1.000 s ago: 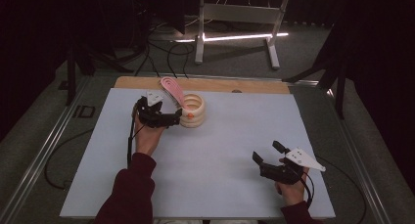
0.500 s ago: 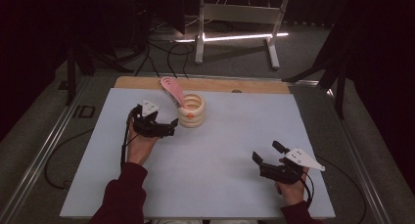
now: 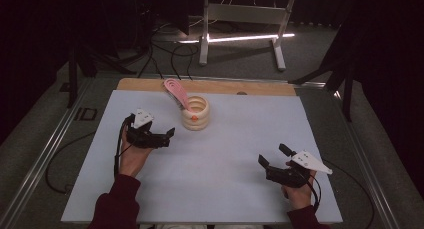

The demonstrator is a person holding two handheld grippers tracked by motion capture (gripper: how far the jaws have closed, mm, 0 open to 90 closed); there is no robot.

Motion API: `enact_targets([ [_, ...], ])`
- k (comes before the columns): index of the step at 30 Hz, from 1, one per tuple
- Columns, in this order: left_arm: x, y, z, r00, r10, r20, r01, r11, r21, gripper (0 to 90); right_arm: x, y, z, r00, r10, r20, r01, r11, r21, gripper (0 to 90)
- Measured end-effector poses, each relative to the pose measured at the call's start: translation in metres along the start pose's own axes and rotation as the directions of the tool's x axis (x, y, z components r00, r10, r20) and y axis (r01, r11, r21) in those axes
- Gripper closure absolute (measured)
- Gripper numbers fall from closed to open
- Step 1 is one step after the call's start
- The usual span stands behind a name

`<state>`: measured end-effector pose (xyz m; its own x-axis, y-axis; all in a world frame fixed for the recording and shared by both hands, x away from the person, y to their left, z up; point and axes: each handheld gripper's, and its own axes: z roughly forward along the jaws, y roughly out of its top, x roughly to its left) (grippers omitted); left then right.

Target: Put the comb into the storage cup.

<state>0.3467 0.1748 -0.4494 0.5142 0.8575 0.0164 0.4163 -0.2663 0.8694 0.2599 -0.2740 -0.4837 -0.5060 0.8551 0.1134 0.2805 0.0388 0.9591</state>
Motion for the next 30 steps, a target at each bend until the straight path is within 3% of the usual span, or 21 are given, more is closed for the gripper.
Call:
enact_targets([
  [16, 0.004, -0.020, -0.026, 1.0000, -0.004, 0.003, 0.004, 0.9994, -0.035, 0.1, -0.003, 0.001, 0.001, 1.0000, 0.000, 0.003, 0.000, 1.000, 0.008, 8.8],
  [18, 0.003, -0.025, -0.032, 0.9998, -0.007, 0.020, 0.008, 0.9986, -0.052, 0.0, -0.002, 0.001, 0.001, 1.0000, -0.001, 0.002, 0.001, 1.000, 0.014, 8.8],
  [30, 0.000, -0.046, -0.043, 0.9995, -0.012, 0.029, 0.014, 0.9977, -0.066, 0.1, -0.002, 0.002, 0.003, 1.0000, -0.002, 0.000, 0.002, 1.000, 0.018, 8.8],
])
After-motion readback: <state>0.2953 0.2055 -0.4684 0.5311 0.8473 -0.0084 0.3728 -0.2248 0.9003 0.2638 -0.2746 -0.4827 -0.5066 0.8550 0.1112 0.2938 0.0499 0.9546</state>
